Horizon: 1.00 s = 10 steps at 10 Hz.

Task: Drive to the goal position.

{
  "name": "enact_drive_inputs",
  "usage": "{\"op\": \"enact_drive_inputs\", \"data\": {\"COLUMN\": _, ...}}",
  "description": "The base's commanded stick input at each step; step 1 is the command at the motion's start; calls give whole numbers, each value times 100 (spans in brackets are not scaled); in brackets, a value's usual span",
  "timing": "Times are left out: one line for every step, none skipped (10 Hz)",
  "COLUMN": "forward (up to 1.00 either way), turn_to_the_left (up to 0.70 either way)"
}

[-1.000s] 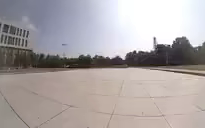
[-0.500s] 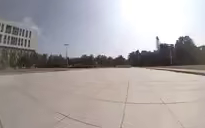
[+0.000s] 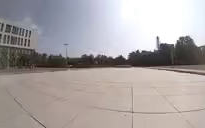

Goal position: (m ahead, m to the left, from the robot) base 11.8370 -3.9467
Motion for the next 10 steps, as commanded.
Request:
{"op": "enact_drive_inputs", "data": {"forward": 70, "turn_to_the_left": -21}}
{"op": "enact_drive_inputs", "data": {"forward": 70, "turn_to_the_left": -30}}
{"op": "enact_drive_inputs", "data": {"forward": 70, "turn_to_the_left": -34}}
{"op": "enact_drive_inputs", "data": {"forward": 70, "turn_to_the_left": -34}}
{"op": "enact_drive_inputs", "data": {"forward": 70, "turn_to_the_left": -34}}
{"op": "enact_drive_inputs", "data": {"forward": 70, "turn_to_the_left": -34}}
{"op": "enact_drive_inputs", "data": {"forward": 70, "turn_to_the_left": -29}}
{"op": "enact_drive_inputs", "data": {"forward": 70, "turn_to_the_left": -24}}
{"op": "enact_drive_inputs", "data": {"forward": 70, "turn_to_the_left": -12}}
{"op": "enact_drive_inputs", "data": {"forward": 70, "turn_to_the_left": 0}}
